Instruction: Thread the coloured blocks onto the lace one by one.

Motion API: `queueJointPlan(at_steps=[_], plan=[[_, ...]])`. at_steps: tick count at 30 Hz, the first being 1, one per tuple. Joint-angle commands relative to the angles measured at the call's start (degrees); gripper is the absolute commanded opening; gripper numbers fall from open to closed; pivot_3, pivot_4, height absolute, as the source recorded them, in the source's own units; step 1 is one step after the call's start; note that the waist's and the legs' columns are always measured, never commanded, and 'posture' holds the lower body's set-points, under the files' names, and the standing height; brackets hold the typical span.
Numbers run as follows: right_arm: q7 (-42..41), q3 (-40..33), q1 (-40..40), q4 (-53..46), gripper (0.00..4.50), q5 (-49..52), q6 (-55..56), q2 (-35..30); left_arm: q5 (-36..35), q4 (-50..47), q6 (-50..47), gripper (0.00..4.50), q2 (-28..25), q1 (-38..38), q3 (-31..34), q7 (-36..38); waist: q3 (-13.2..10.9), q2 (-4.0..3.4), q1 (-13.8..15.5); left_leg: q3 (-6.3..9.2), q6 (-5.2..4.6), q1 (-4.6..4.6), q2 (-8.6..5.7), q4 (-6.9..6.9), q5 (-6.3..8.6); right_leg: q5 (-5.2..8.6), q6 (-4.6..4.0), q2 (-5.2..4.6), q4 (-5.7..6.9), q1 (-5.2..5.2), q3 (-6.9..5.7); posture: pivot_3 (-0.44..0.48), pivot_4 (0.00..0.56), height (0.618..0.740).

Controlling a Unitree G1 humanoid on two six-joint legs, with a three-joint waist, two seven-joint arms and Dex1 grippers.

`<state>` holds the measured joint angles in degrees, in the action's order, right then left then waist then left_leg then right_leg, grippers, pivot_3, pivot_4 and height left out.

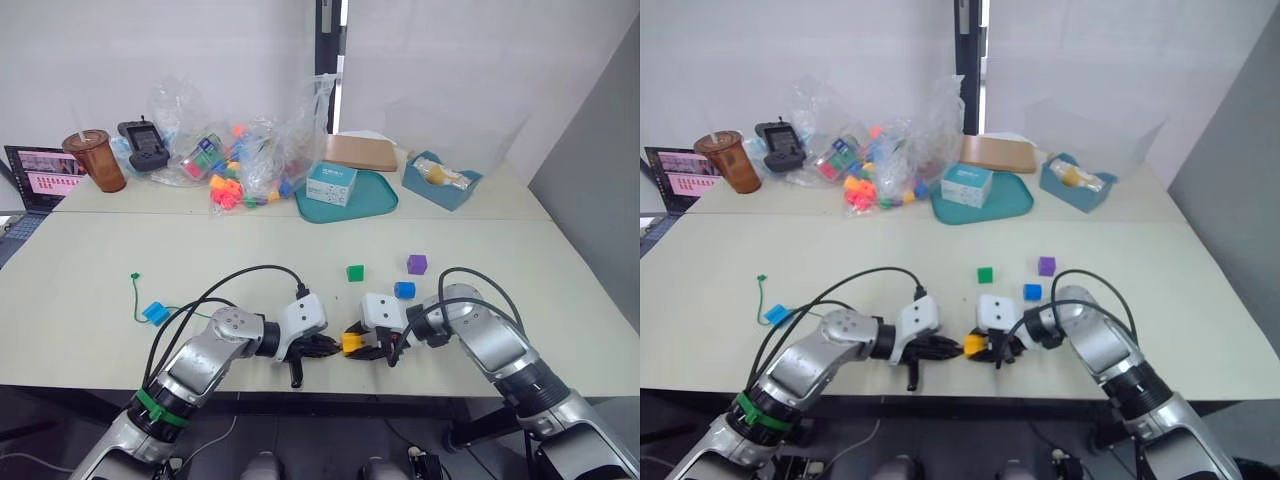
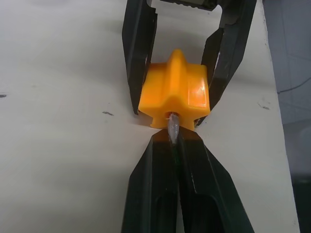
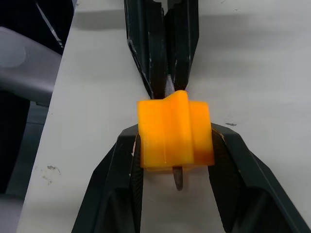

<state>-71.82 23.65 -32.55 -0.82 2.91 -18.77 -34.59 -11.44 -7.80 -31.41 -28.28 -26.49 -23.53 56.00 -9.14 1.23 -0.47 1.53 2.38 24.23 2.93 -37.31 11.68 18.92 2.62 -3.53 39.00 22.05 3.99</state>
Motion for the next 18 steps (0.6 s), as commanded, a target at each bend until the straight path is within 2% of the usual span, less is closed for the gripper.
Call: queueJointPlan(at_steps=[1,3,5,10,13,18], plan=[[0.54,0.95,0.42,-2.72,1.35,0.08,-0.22,1.17,-1.40,-1.43,0.11,0.00,3.08,-2.07,-1.20,1.03,0.00,0.00,0.15,-0.01,0.00,0.00,0.00,-0.05,0.00,0.00,0.00,0.00,0.00,-0.01,0.00,0.000,0.150,0.740],[0.61,0.99,0.51,-2.87,1.35,-0.07,-0.33,1.26,-2.62,-2.28,-2.04,0.00,3.37,-2.07,-0.29,1.50,0.00,0.00,0.18,0.00,0.00,0.01,0.00,-0.08,0.00,0.00,0.01,0.00,0.01,-0.02,0.00,0.000,0.150,0.740],[0.95,1.02,0.58,-2.73,1.35,-0.51,-0.44,1.34,-4.35,-3.96,-3.95,0.70,0.72,-1.30,0.64,4.94,0.00,0.00,-0.01,0.01,0.00,0.01,0.00,-0.08,0.00,0.00,0.01,0.00,0.03,-0.01,0.00,0.000,0.150,0.740],[1.42,1.03,0.90,-2.44,1.35,-1.23,-0.38,1.11,-4.50,-5.78,-3.82,2.30,-4.60,0.07,5.13,5.51,0.00,0.00,-0.51,0.04,0.00,0.00,0.02,-0.05,0.00,0.00,0.01,0.03,0.06,0.03,0.00,0.000,0.150,0.740],[1.45,1.01,1.10,-2.30,1.35,-1.42,-0.16,0.95,-4.51,-5.76,-2.08,2.31,-8.93,1.74,6.89,7.43,0.00,0.00,-0.84,0.04,0.00,-0.03,0.04,0.01,0.00,0.00,0.00,0.05,0.07,0.04,0.01,0.000,0.150,0.740],[1.40,0.87,0.96,-2.31,1.35,-1.39,-0.25,0.97,-3.55,-3.52,1.16,2.31,-11.48,3.78,7.83,7.34,0.00,0.00,-0.47,0.02,0.00,-0.04,0.04,0.03,0.00,0.00,0.00,0.04,0.03,0.03,0.00,0.000,0.150,0.740]])
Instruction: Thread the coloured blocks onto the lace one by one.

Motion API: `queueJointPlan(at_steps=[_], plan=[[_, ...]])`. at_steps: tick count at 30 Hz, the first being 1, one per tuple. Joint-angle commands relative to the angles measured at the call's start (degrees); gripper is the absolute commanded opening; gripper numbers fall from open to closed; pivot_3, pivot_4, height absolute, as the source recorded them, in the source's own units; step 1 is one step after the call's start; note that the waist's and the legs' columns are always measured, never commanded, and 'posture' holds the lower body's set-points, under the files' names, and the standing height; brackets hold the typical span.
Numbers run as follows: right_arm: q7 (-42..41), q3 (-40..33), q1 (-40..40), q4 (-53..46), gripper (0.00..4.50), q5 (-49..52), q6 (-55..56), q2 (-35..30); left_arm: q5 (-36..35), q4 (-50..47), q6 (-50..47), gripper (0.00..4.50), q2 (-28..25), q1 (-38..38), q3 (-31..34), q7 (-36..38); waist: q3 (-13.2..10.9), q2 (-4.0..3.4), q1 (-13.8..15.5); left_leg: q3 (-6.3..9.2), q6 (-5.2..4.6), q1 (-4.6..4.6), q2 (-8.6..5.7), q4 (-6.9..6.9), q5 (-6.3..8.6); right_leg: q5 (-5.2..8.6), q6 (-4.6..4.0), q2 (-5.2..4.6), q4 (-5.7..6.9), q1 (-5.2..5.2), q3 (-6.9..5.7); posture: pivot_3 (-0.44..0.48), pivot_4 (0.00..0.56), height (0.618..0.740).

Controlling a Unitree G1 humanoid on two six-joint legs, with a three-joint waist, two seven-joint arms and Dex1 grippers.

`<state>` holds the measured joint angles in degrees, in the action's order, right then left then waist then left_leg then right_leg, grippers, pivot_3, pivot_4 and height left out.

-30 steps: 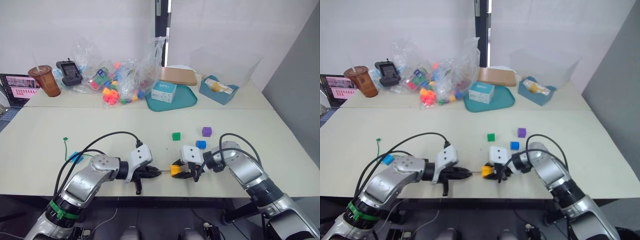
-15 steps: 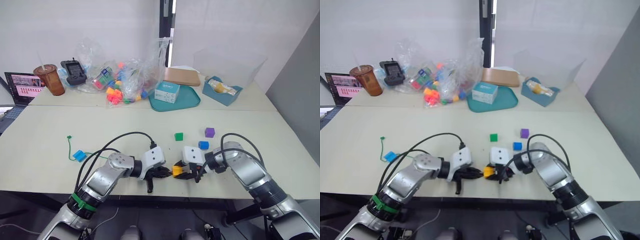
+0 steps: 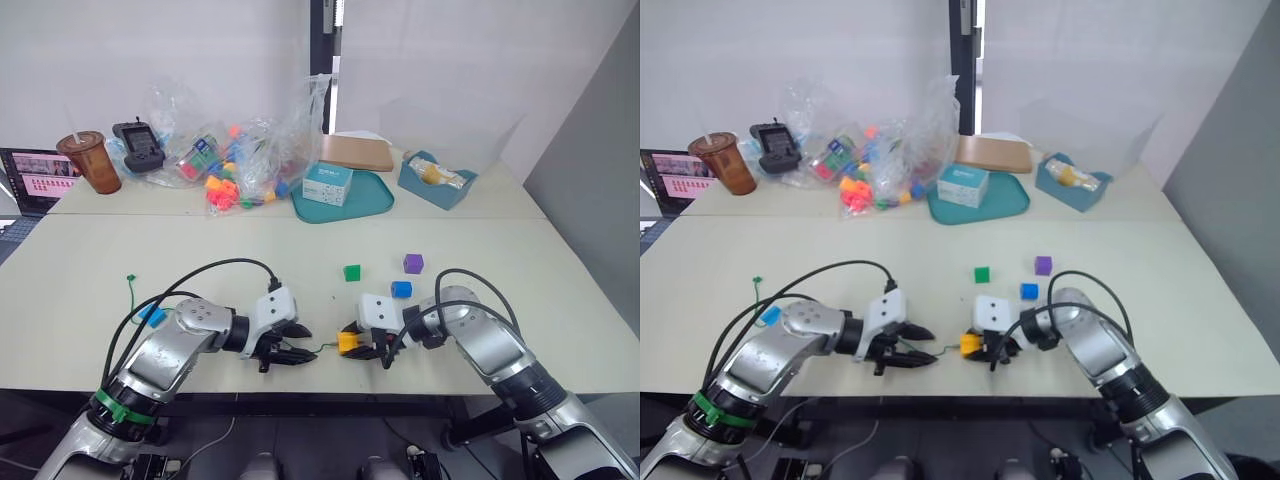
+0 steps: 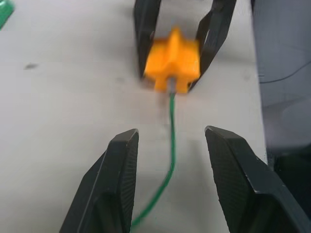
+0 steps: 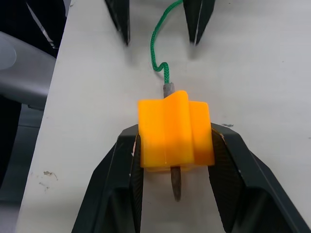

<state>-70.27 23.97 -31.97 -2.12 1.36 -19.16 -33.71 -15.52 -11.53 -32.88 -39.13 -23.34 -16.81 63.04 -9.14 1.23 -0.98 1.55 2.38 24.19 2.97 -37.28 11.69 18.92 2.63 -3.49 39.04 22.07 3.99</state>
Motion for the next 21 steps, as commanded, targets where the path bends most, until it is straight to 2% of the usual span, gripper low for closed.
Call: queueJointPlan(at_steps=[1,4,11,12,16,21], plan=[[-0.18,0.57,0.25,-0.98,1.35,0.15,0.05,0.17,0.77,0.96,3.41,2.31,-0.84,0.91,1.24,0.28,0.00,0.00,0.08,0.00,0.00,0.00,0.00,0.00,0.00,0.00,0.00,0.00,0.00,0.00,0.00,0.000,0.150,0.740],[-0.19,0.56,0.10,-0.95,1.35,0.15,0.02,0.30,0.98,2.55,4.62,2.31,-0.71,1.34,0.93,0.45,0.00,0.00,0.12,0.00,0.00,0.00,0.00,0.00,0.00,0.00,0.00,0.00,0.00,0.01,-0.01,0.000,0.150,0.740],[-0.21,0.28,0.11,-1.15,1.34,0.23,-0.20,0.14,1.36,3.06,6.00,0.13,0.69,1.98,-0.02,0.20,0.00,0.00,0.13,-0.01,0.00,0.00,0.00,0.01,0.00,0.00,0.00,0.00,0.00,0.01,0.00,0.000,0.150,0.740],[-0.24,0.28,0.13,-1.18,1.34,0.21,-0.19,0.08,1.58,3.08,6.13,0.00,0.99,1.93,-0.17,0.07,0.00,0.00,0.13,-0.01,0.00,0.00,0.00,0.01,0.00,0.00,0.00,0.00,0.00,0.01,0.00,0.000,0.150,0.740],[-0.34,0.16,0.40,-1.68,1.34,0.35,-0.59,-0.22,2.76,2.64,6.66,0.00,2.93,1.54,-0.62,-1.61,0.00,0.00,0.13,0.00,0.00,0.00,0.00,0.00,0.00,0.00,0.00,0.00,0.00,0.00,0.00,0.000,0.150,0.740],[-0.75,0.35,0.62,-2.23,1.34,0.48,-1.15,-0.57,1.39,1.52,2.96,0.00,5.32,0.24,0.26,-3.61,0.00,0.00,0.14,0.00,0.00,0.01,0.00,0.00,0.00,0.00,0.00,0.00,0.01,0.01,0.00,0.000,0.150,0.740]])
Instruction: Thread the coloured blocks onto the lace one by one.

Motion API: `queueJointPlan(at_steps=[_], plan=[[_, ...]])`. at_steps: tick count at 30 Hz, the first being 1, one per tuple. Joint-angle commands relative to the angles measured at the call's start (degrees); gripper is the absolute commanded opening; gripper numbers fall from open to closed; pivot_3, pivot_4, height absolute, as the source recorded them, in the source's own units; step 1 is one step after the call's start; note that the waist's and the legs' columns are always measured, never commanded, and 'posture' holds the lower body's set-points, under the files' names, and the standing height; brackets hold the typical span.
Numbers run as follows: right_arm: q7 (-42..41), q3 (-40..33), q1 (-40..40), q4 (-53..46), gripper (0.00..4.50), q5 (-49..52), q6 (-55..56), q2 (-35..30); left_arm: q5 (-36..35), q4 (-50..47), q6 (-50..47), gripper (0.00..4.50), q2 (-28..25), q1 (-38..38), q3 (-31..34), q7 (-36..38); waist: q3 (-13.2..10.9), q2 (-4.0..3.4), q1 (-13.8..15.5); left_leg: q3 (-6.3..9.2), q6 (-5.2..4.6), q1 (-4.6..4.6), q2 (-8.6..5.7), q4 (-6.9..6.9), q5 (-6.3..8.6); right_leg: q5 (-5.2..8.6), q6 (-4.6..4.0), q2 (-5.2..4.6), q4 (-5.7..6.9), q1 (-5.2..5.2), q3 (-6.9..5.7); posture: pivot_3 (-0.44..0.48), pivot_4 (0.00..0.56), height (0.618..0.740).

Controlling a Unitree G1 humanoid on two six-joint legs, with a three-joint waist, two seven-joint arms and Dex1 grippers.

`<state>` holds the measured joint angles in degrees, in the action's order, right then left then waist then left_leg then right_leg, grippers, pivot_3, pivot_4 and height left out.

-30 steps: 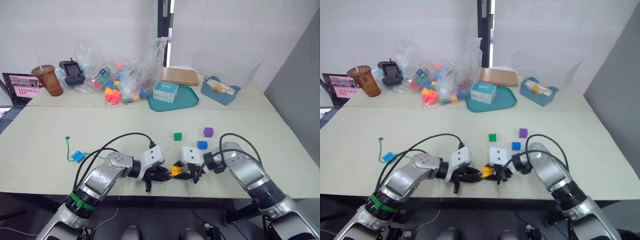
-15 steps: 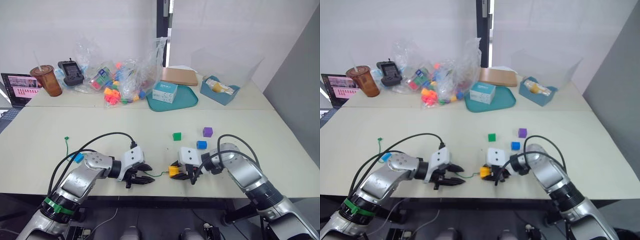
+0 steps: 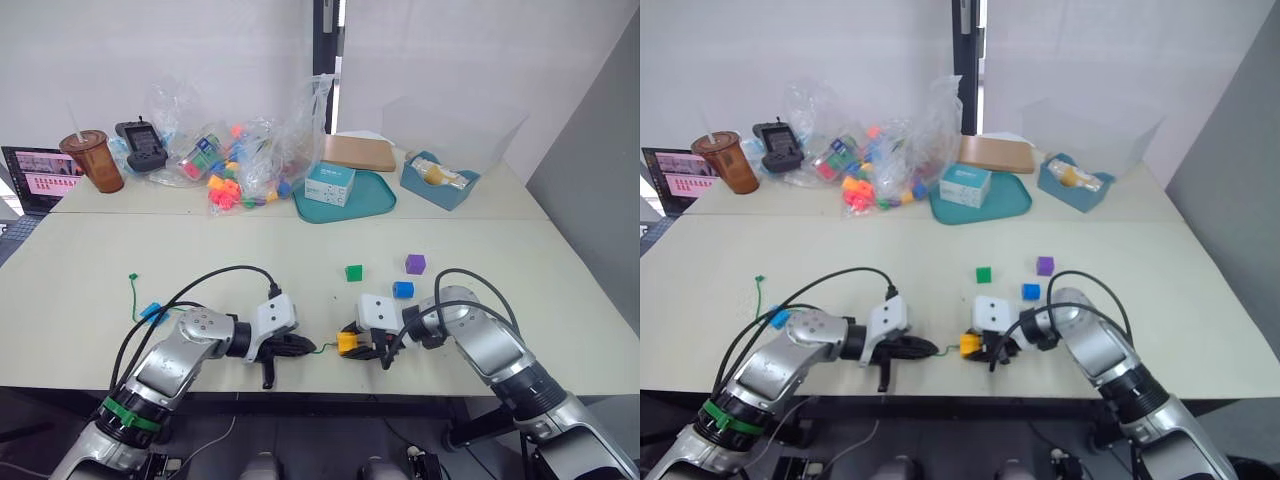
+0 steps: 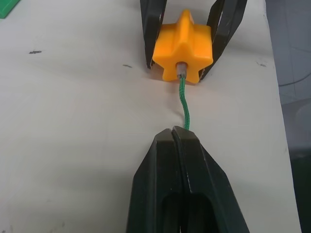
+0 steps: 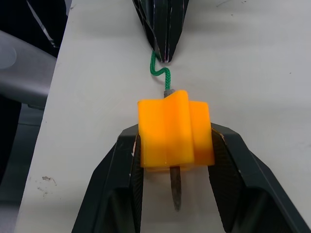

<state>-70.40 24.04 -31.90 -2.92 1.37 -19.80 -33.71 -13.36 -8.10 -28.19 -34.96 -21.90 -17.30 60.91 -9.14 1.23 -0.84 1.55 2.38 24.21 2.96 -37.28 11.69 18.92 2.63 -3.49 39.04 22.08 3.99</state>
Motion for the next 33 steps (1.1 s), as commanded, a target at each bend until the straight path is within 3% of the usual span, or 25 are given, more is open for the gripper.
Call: queueJointPlan(at_steps=[1,9,12,18,19,23,27,32,33], plan=[[-0.64,0.31,0.52,-1.46,1.34,0.46,-0.61,-0.59,-0.83,-2.07,-2.20,0.00,1.31,-1.39,0.84,-1.63,0.00,0.00,0.00,0.00,0.00,0.00,0.00,0.00,0.00,0.00,0.00,0.00,0.00,0.00,0.00,0.000,0.150,0.740],[-0.90,0.55,0.46,-1.59,1.34,0.27,-0.87,-0.69,-1.71,-3.79,-4.33,0.00,1.62,-1.13,1.35,-2.20,0.00,0.00,0.00,0.00,0.00,0.00,0.00,-0.01,0.00,0.00,0.00,0.00,0.00,0.00,0.00,0.000,0.150,0.740],[-0.87,0.60,0.42,-1.40,1.34,0.10,-0.68,-0.71,-3.57,-4.95,-5.81,0.78,0.99,-1.06,3.05,-1.57,0.00,0.00,0.00,0.00,0.00,0.01,0.00,-0.01,0.00,0.00,0.00,0.00,0.00,0.00,0.00,0.000,0.150,0.740],[-0.82,0.72,0.33,-1.37,1.34,-0.01,-0.79,-0.57,-3.25,-8.16,-5.75,2.77,-2.08,0.24,2.61,-0.50,0.00,0.00,-0.01,0.00,0.00,0.00,0.00,-0.01,0.00,0.00,0.00,0.00,-0.01,0.00,0.00,0.000,0.150,0.740],[-0.81,0.74,0.32,-1.41,1.34,0.02,-0.84,-0.53,-2.86,-8.32,-5.44,2.78,-2.75,0.64,2.07,-0.16,0.00,0.00,-0.01,0.00,0.00,0.00,0.00,0.00,0.00,0.00,0.00,0.00,-0.01,0.00,0.00,0.000,0.150,0.740],[-0.66,0.79,0.20,-1.50,1.34,0.07,-1.09,-0.27,0.10,-7.29,-3.00,2.78,-3.95,0.94,-0.74,-0.05,0.00,0.00,0.00,0.00,0.00,0.00,0.00,0.00,0.00,0.00,0.00,0.00,-0.01,0.00,0.00,0.000,0.150,0.740],[-0.26,0.63,0.29,-1.96,1.34,0.11,-1.41,-0.09,4.87,-3.67,-0.97,1.68,-3.04,-0.24,-4.61,-1.73,0.00,0.00,0.12,0.00,0.00,-0.01,0.00,0.00,0.00,0.00,0.00,0.00,-0.03,-0.01,-0.01,0.000,0.150,0.740],[0.10,0.34,0.61,-2.67,1.34,0.22,-1.91,-0.25,4.28,-3.58,-0.71,0.03,-2.45,0.14,-4.48,-0.52,0.00,0.00,0.08,-0.01,0.00,-0.01,0.00,0.00,0.00,0.00,0.00,0.00,-0.03,-0.02,0.00,0.000,0.150,0.740],[0.16,0.31,0.64,-2.65,1.34,0.22,-1.91,-0.27,3.80,-3.80,-0.82,0.00,-2.20,0.18,-4.22,-0.37,0.00,0.00,0.07,-0.01,0.00,-0.02,0.00,0.00,0.00,0.00,0.00,0.00,-0.03,-0.02,0.00,0.000,0.150,0.740]])
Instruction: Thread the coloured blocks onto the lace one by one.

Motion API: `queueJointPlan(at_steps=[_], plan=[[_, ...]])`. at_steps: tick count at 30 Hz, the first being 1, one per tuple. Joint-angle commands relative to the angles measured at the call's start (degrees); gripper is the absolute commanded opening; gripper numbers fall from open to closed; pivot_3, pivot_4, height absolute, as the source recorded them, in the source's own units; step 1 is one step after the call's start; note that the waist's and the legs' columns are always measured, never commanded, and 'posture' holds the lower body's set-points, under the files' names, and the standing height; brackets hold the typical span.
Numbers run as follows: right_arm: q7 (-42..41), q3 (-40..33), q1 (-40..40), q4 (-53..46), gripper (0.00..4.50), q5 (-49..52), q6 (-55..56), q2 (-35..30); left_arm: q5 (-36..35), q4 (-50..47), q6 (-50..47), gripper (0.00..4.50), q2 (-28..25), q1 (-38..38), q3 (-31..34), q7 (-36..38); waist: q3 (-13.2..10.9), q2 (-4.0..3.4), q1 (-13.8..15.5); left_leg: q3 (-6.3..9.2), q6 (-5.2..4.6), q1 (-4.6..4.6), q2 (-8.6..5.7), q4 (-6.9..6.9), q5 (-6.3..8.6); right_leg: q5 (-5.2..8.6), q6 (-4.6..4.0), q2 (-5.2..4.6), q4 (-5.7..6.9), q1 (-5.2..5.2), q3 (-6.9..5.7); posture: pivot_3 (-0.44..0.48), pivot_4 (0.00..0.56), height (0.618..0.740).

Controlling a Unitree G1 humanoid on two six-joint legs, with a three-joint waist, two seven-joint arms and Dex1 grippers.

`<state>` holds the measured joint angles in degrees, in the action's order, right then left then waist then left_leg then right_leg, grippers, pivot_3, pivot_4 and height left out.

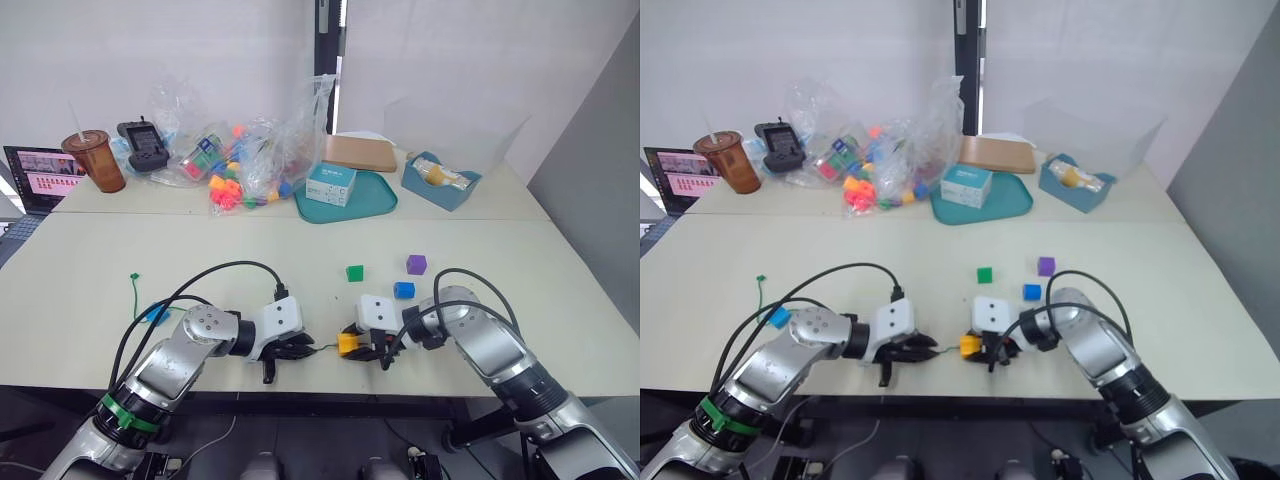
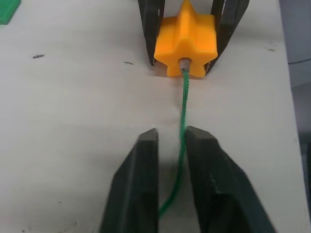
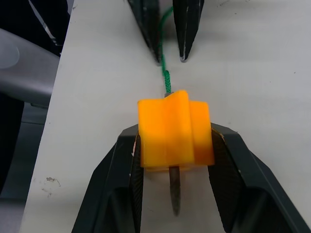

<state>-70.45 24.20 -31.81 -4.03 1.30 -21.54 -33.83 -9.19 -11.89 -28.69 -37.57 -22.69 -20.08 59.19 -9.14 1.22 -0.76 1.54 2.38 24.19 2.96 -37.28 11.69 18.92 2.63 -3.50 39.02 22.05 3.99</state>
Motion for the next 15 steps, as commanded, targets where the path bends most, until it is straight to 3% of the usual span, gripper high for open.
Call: queueJointPlan(at_steps=[1,15], plan=[[0.28,0.15,0.61,-1.52,1.34,0.27,-0.15,-0.20,-0.89,-0.24,-0.50,0.00,0.80,0.91,-1.14,1.38,0.00,0.00,0.00,0.00,0.00,0.00,0.00,0.00,0.00,0.00,0.00,0.00,0.00,0.00,0.00,0.000,0.150,0.740],[0.59,0.73,0.32,-1.22,1.34,0.08,-0.35,0.11,-0.31,1.64,0.01,0.00,5.46,-2.68,-1.78,0.25,0.00,0.00,-0.01,0.00,0.00,0.02,-0.01,0.00,0.00,0.00,0.00,0.00,0.00,0.01,0.00,0.000,0.150,0.740]])
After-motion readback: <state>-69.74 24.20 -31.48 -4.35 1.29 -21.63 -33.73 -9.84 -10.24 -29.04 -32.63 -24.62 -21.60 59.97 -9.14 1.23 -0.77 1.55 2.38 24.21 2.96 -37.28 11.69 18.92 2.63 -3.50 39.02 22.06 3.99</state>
